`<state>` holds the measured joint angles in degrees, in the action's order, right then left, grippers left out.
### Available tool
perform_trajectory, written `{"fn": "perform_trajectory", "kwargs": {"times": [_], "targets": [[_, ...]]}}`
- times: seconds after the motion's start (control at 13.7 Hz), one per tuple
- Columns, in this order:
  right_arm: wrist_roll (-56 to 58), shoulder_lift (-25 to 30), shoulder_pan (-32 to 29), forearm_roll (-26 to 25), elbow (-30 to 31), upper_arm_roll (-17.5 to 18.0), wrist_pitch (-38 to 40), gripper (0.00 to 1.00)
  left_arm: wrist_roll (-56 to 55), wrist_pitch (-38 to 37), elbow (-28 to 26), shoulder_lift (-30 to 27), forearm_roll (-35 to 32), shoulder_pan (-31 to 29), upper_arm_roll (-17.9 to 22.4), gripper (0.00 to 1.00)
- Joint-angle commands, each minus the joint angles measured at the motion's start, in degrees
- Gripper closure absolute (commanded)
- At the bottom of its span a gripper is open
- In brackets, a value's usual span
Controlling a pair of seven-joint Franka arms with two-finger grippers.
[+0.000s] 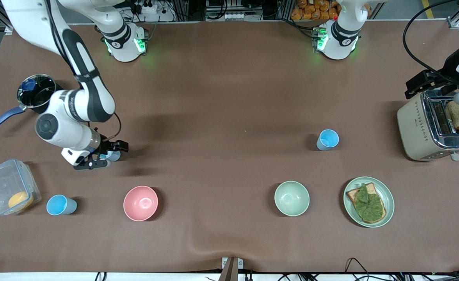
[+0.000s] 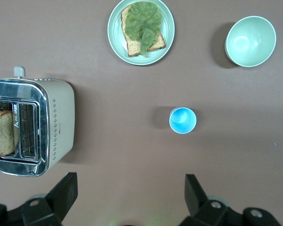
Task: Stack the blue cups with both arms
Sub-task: 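Lower the right gripper onto the blue cup near the saucepan and grasp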
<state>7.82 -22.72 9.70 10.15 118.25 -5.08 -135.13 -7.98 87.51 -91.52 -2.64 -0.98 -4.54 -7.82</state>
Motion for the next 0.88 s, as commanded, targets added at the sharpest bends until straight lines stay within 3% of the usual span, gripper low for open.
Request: {"fn": "perform_trajectory", "kwargs": {"times": [0.0, 0.07, 0.15, 0.22, 0.29, 0.59, 0.81], "targets": [[0.18, -0.66, 1.38, 1.10, -0.48, -0.55, -0.31, 0.23, 0.77, -0.67, 0.38, -0.53, 0.10, -0.56, -0.09, 0.00], [0.18, -1.01, 1.38, 1.10, -0.48, -0.55, -0.31, 0.36, 0.77, -0.67, 0.38, -0.53, 0.01, -0.56, -0.09, 0.00], [0.18, -1.10, 1.38, 1.10, -0.57, -0.55, -0.14, 0.57, 0.77, -0.67, 0.38, -0.53, 0.10, -0.56, -0.09, 0.00], [0.18, -1.01, 1.38, 1.10, -0.65, -0.55, 0.21, 0.84, 0.77, -0.67, 0.38, -0.53, 0.10, -0.56, -0.09, 0.00], [0.09, -0.84, 1.46, 1.10, -0.65, -0.55, 0.21, 1.00, 0.77, -0.67, 0.38, -0.61, 0.10, -0.56, -0.09, 0.00], [0.62, 0.39, 2.08, -0.65, -2.05, -0.55, 1.43, 1.00, 0.77, -0.67, 0.38, -0.79, 0.19, -0.56, -0.09, 0.00], [0.27, 0.48, 1.82, -2.33, -8.71, -0.64, 12.39, 1.00, 0.86, -0.67, 0.29, -0.61, 0.19, -0.64, 0.26, 0.00]]}}
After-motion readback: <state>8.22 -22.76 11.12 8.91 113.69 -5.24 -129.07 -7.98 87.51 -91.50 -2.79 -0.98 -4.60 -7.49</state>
